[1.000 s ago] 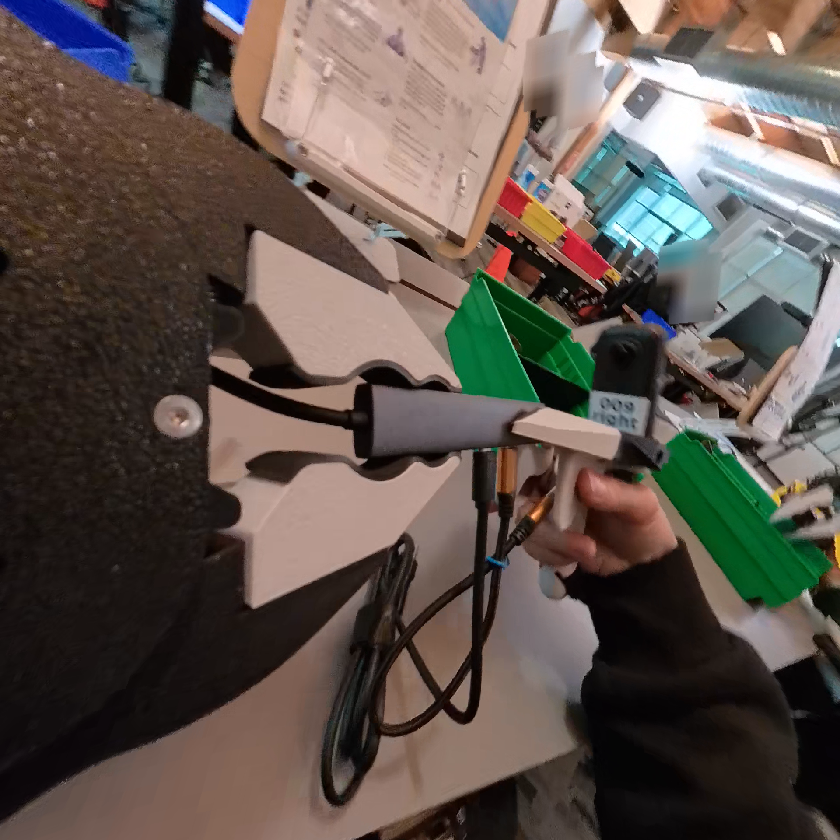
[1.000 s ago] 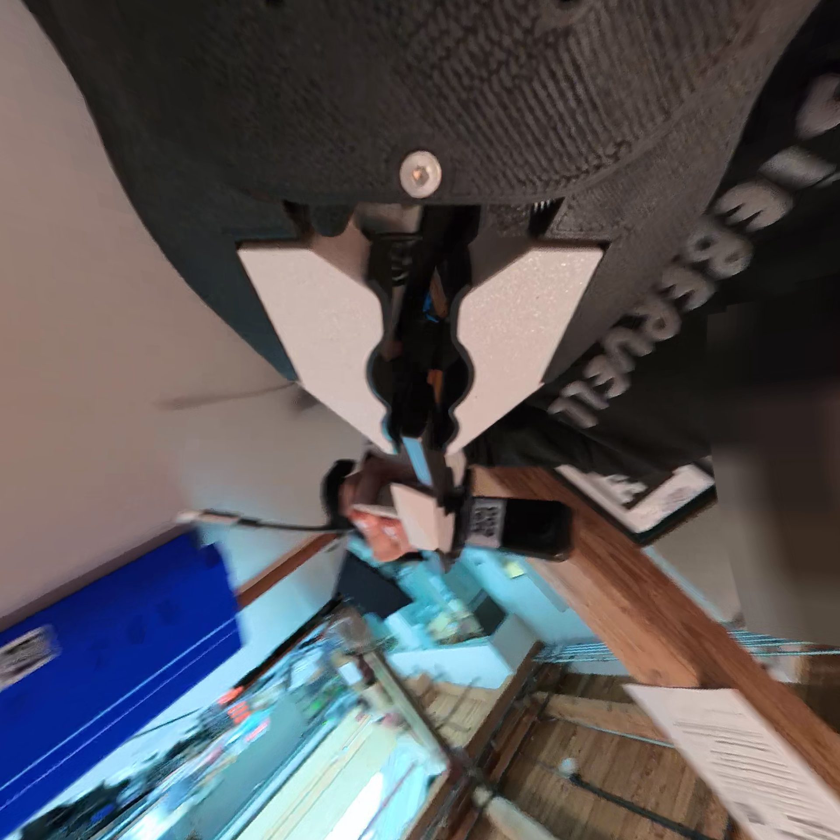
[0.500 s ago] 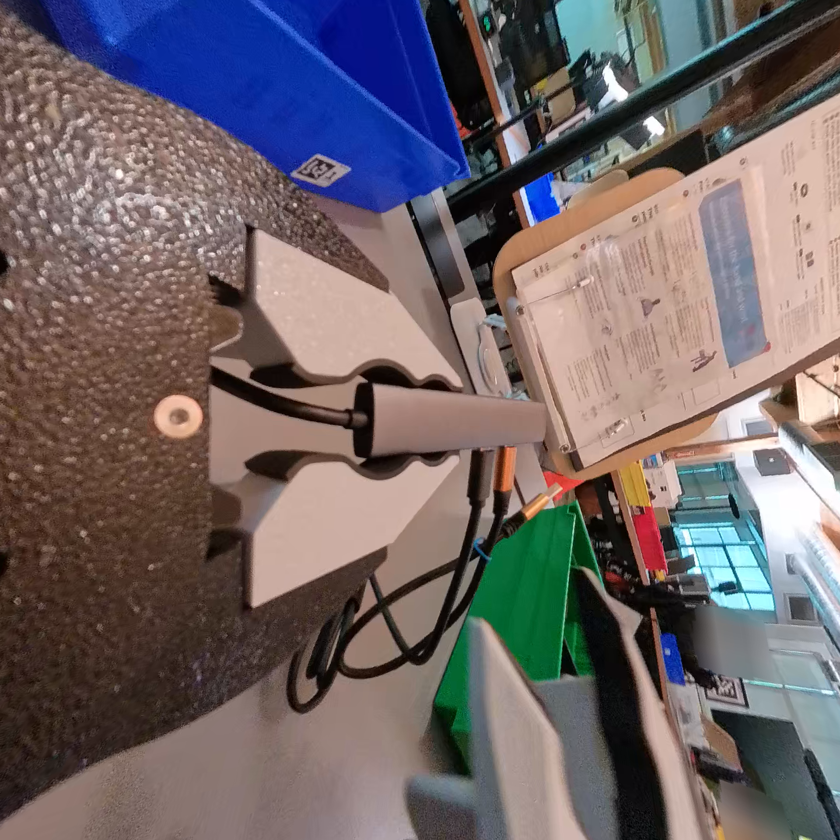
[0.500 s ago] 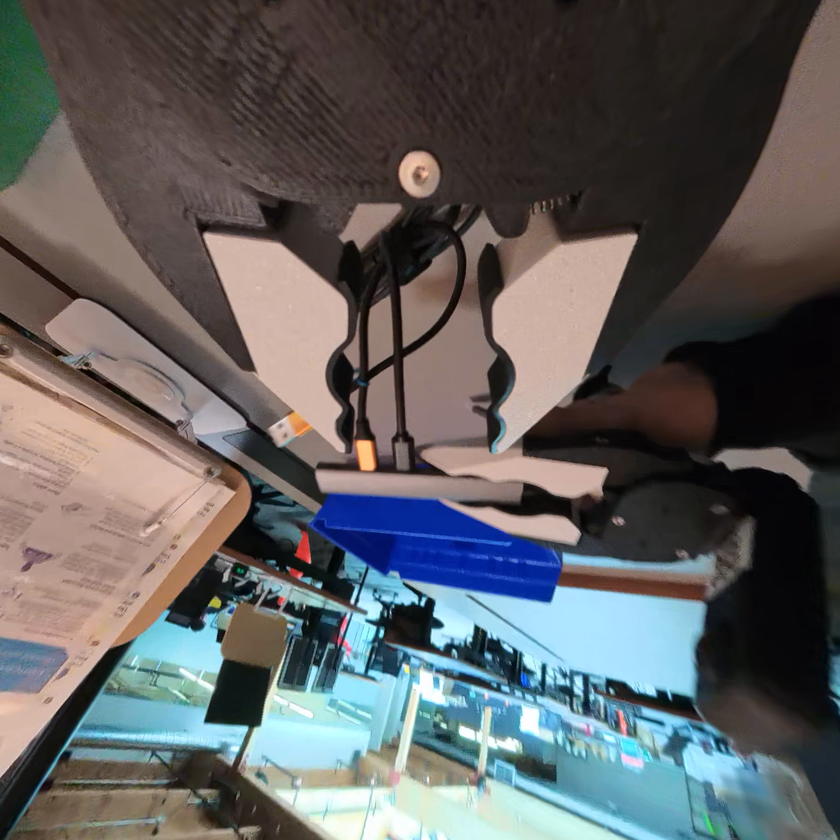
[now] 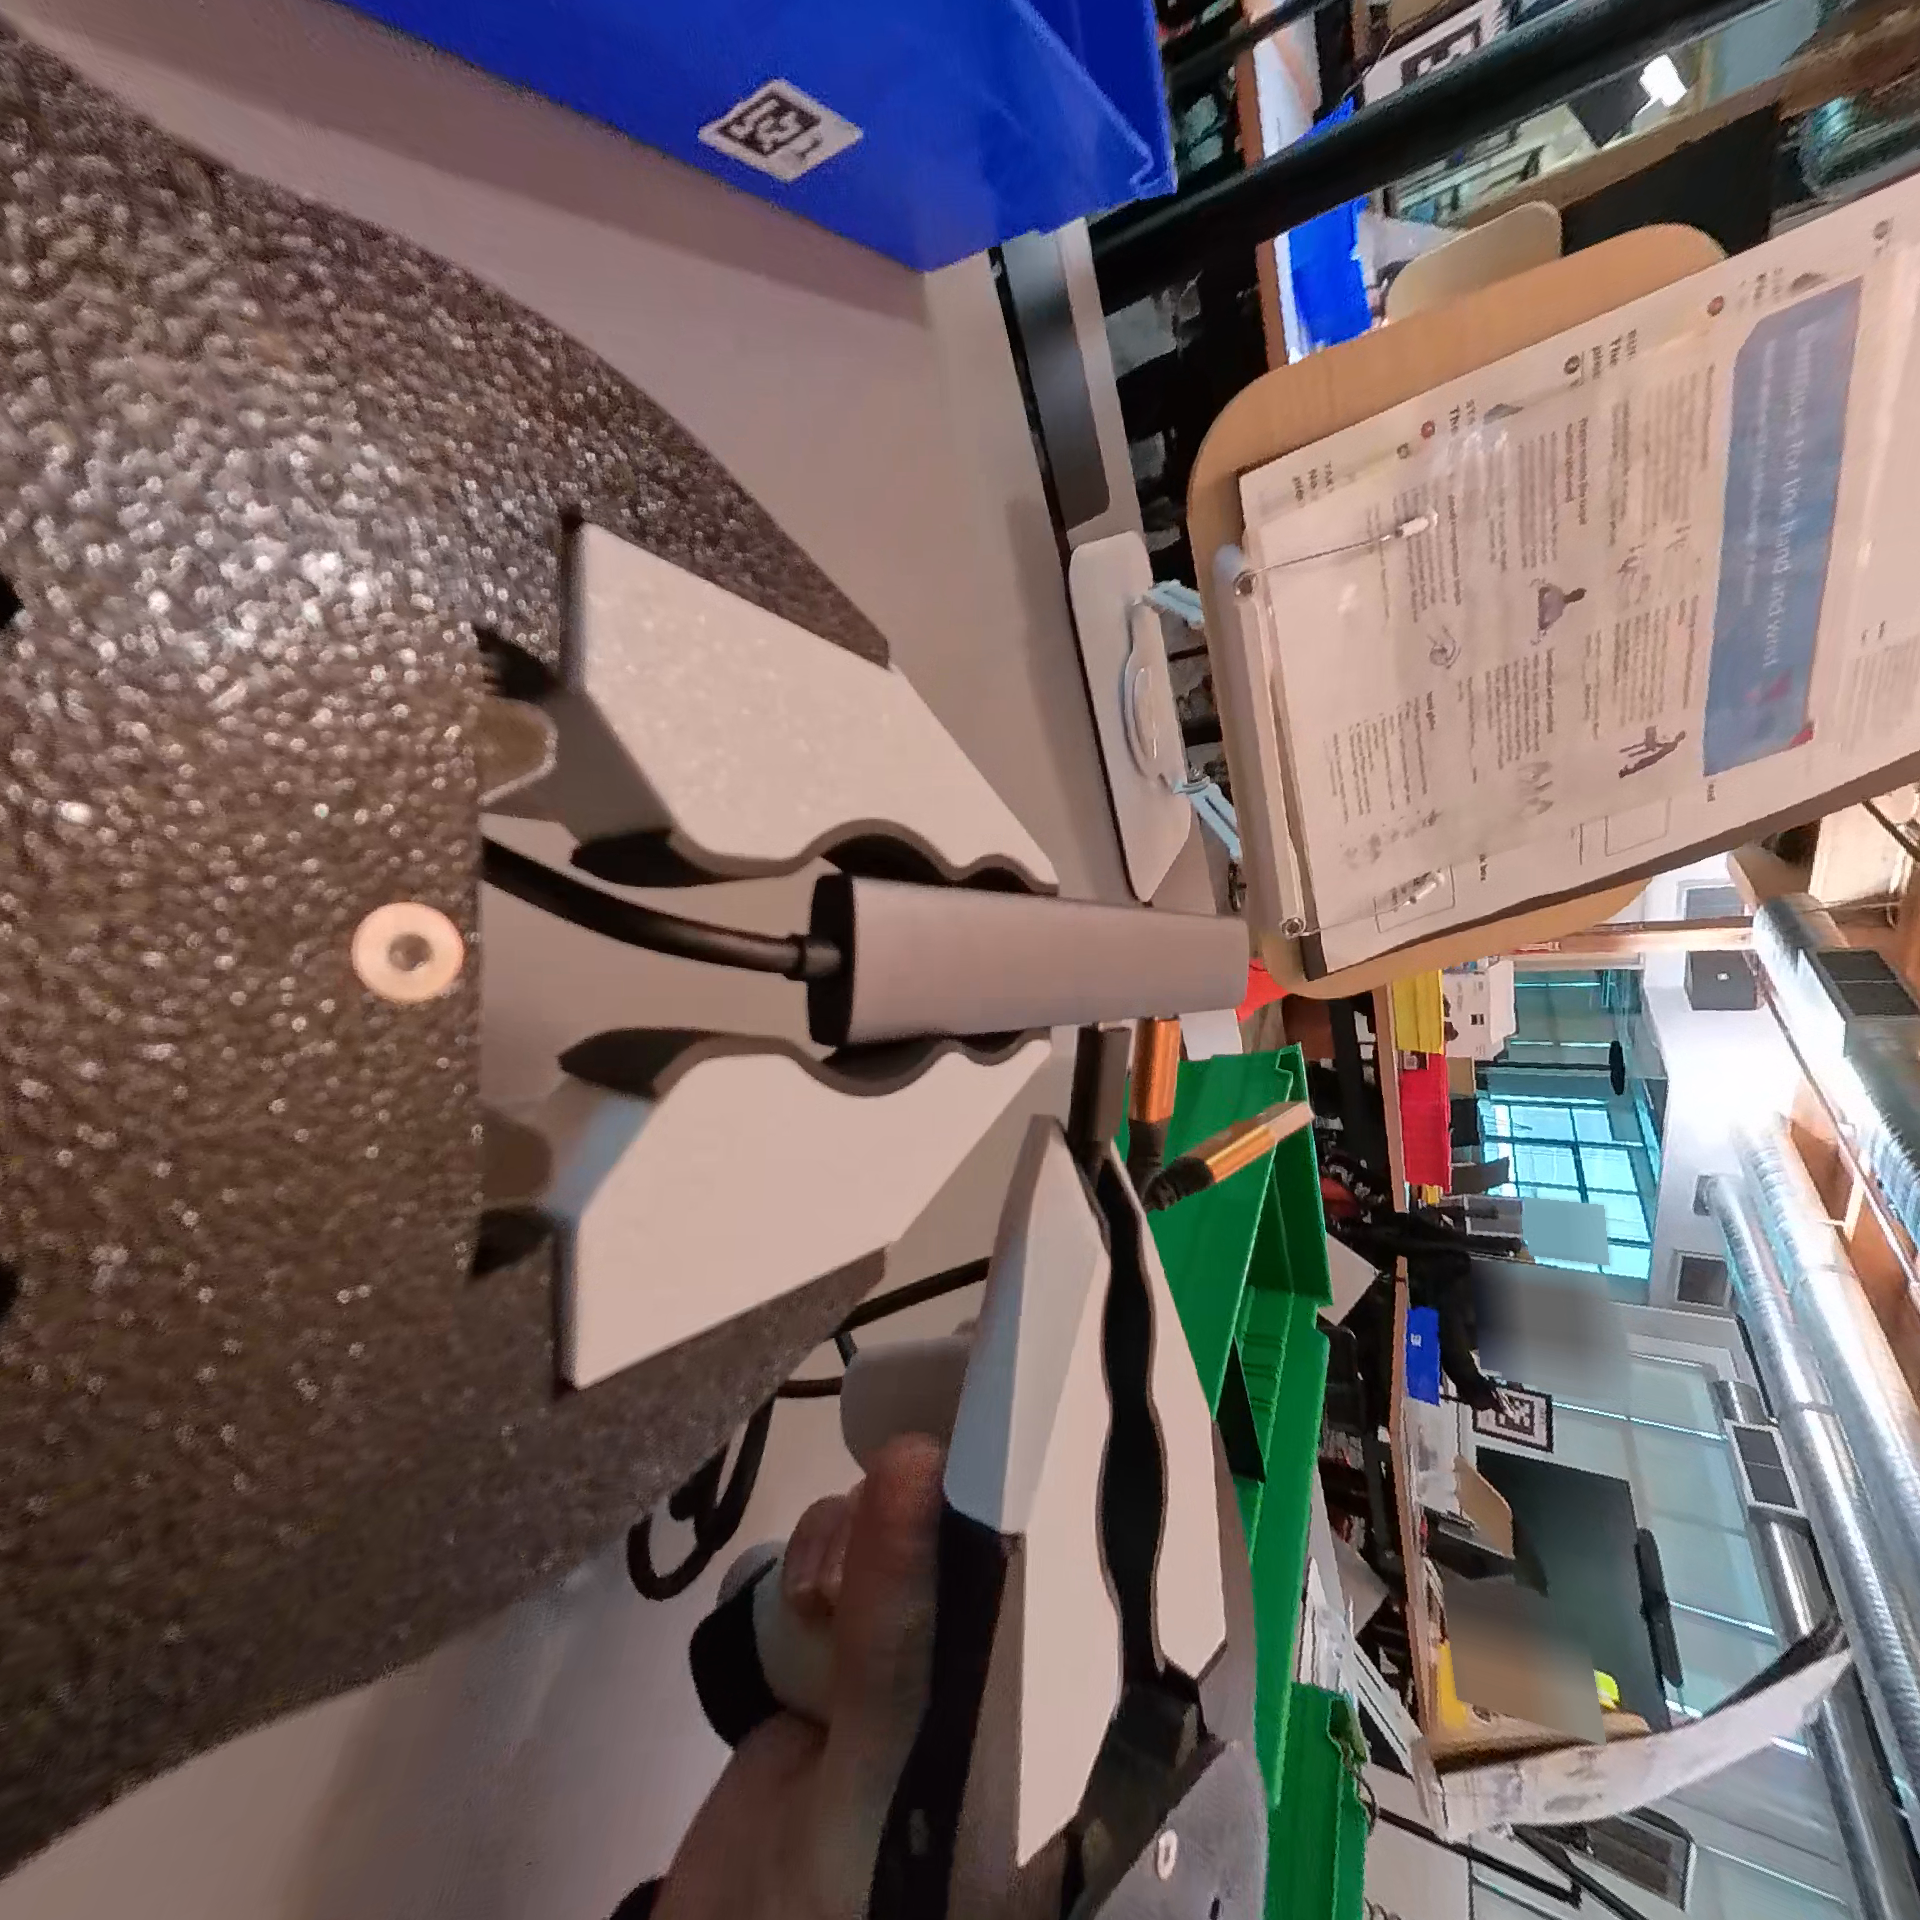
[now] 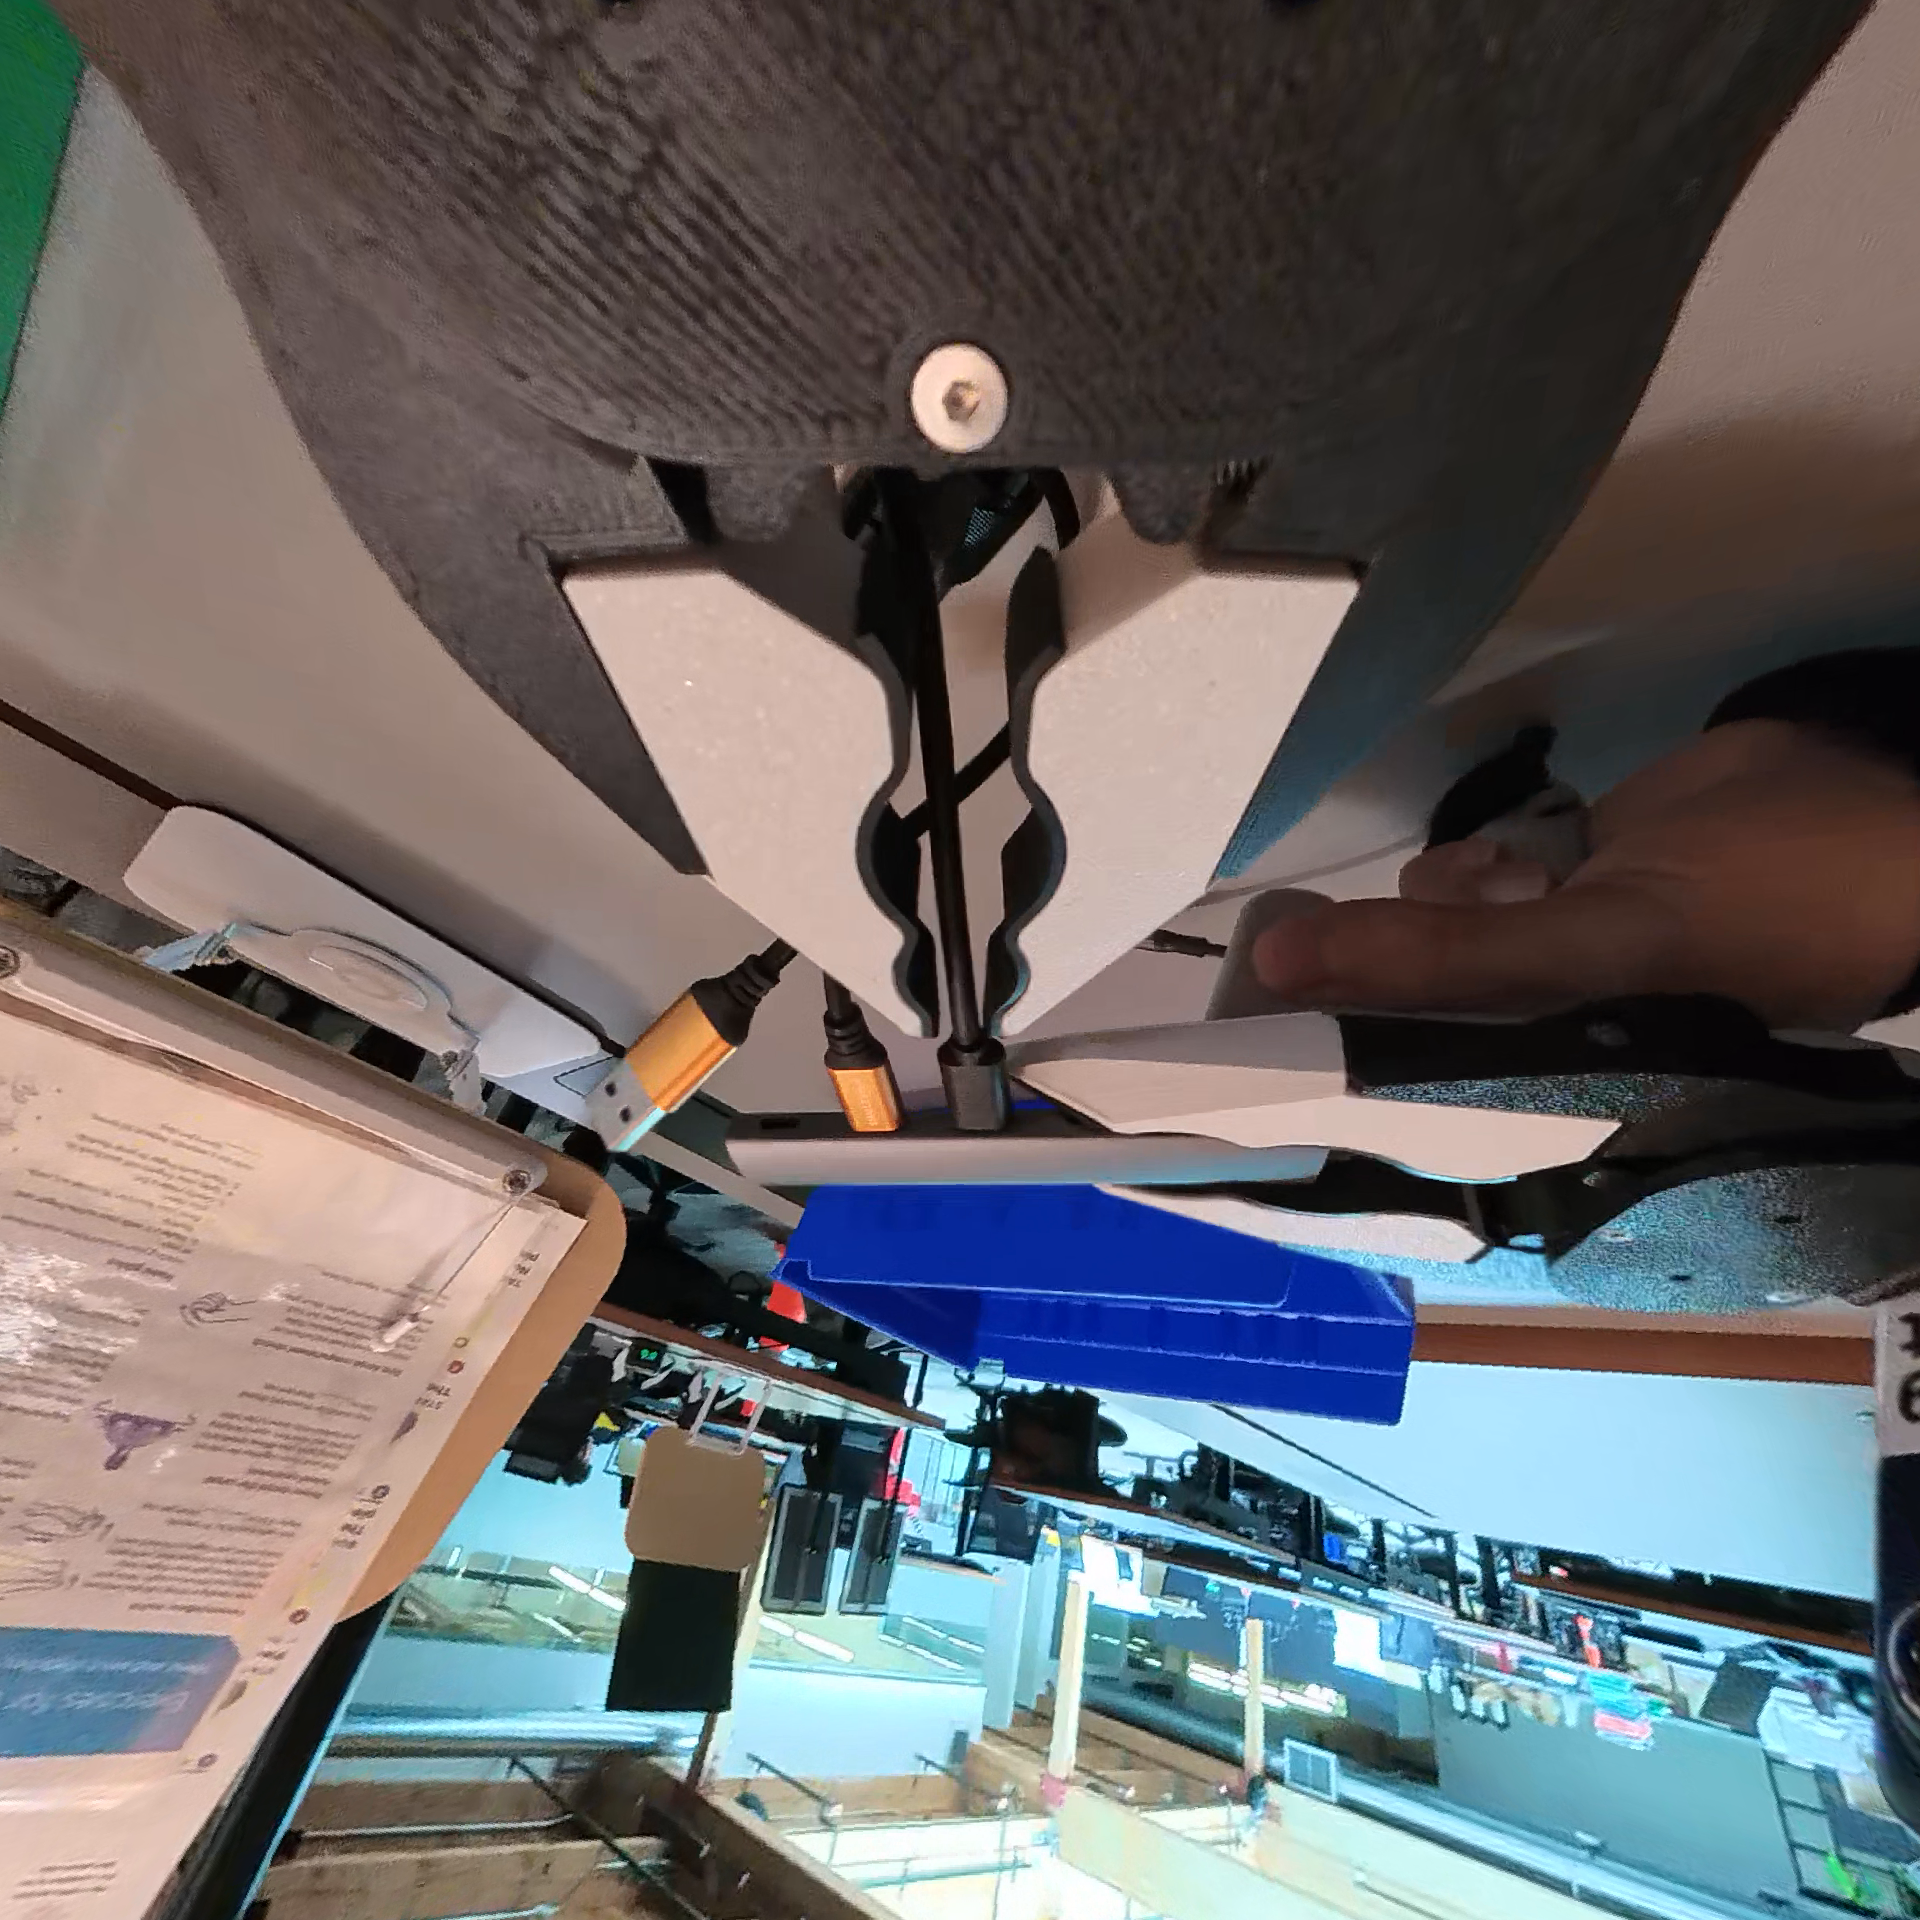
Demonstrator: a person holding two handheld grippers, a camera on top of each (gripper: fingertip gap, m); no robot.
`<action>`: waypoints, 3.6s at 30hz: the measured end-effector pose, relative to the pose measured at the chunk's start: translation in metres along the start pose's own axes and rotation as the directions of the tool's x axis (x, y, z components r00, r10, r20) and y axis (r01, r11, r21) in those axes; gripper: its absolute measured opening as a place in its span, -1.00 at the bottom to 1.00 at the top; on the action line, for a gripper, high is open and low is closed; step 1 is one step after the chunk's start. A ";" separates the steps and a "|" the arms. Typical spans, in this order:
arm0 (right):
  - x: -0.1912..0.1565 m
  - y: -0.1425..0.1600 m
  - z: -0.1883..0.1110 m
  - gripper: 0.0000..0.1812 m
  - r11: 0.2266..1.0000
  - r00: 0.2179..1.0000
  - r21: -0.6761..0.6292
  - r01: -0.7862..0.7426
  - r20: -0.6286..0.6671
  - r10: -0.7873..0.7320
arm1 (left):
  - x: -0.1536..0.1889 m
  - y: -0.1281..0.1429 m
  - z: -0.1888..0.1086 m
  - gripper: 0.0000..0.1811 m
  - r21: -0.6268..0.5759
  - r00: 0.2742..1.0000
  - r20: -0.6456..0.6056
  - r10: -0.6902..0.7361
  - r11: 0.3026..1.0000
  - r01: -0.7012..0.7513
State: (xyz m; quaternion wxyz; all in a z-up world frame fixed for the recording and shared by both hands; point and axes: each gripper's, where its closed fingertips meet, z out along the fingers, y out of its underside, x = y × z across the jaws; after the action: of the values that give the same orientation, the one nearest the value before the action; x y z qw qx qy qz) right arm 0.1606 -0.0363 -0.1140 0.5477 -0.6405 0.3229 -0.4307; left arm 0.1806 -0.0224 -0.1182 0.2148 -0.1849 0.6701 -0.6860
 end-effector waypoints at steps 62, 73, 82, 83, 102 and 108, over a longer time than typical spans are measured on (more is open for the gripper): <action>0.000 0.011 -0.002 -0.88 0.997 0.996 -0.004 -0.071 -0.048 0.070 | 0.004 0.015 0.005 -0.76 -0.086 0.999 -0.037 -0.014 0.996 0.011; 0.008 0.003 -0.038 -0.88 0.985 0.978 -0.033 -0.169 0.121 0.172 | -0.062 -0.001 -0.011 -0.76 0.058 0.979 0.125 -0.161 0.986 0.155; 0.130 -0.112 -0.156 -0.89 0.991 0.965 0.074 0.108 -0.249 -0.087 | -0.058 -0.003 -0.011 -0.77 0.084 0.978 0.093 -0.186 0.980 0.178; 0.145 -0.113 -0.165 -0.89 0.992 0.957 0.064 0.113 -0.275 -0.091 | -0.057 -0.003 -0.010 -0.77 0.082 0.979 0.089 -0.182 0.981 0.174; 0.268 -0.009 -0.147 -0.88 0.829 0.825 -0.516 0.216 -0.358 -0.438 | -0.047 -0.001 -0.006 -0.77 0.055 0.990 0.061 -0.126 0.991 0.123; 0.210 0.041 -0.121 -0.89 0.688 0.941 -0.668 0.282 0.053 -0.335 | -0.047 -0.001 -0.006 -0.77 0.054 0.990 0.055 -0.133 0.990 0.130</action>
State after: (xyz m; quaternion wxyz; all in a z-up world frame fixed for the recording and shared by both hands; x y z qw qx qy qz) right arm 0.1418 -0.2816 -0.1089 0.1898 -0.8221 0.3629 -0.3955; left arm 0.2162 0.0081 -0.1158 0.1931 -0.2431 0.6326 -0.7095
